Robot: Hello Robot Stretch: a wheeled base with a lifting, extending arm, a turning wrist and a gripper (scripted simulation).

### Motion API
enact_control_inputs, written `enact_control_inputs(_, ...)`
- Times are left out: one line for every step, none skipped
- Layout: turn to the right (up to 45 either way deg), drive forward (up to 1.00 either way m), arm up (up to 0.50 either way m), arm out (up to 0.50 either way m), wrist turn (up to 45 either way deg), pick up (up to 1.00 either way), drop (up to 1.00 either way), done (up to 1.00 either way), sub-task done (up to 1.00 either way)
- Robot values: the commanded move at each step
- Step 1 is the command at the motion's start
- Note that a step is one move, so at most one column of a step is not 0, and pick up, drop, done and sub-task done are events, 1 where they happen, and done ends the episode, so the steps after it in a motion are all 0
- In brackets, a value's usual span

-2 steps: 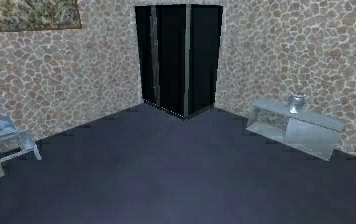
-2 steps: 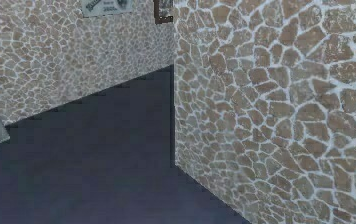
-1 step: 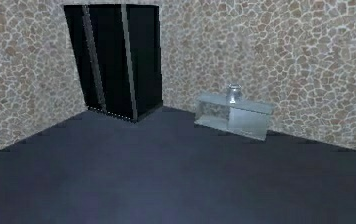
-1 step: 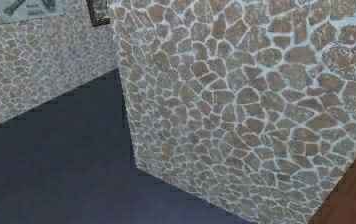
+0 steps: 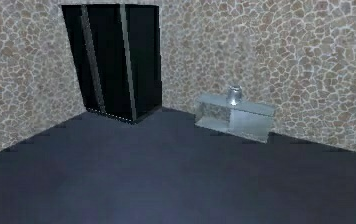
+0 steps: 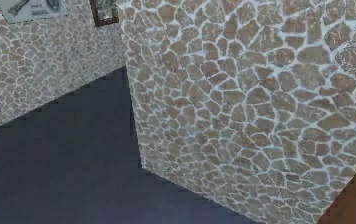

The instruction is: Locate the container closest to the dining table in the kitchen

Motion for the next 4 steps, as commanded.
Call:
enact_control_inputs(-45.0, 0.00, 0.00, 0.00, 0.0, 0.00, 0.00, 0.00, 0.00)
enact_control_inputs(-36.0, 0.00, 0.00, 0.00, 0.0, 0.00, 0.00, 0.00, 0.00)
enact_control_inputs(0.0, 1.00, 0.00, 0.00, 0.0, 0.00, 0.00, 0.00, 0.00)
enact_control_inputs(0.0, 0.85, 0.00, 0.00, 0.0, 0.00, 0.00, 0.00, 0.00)
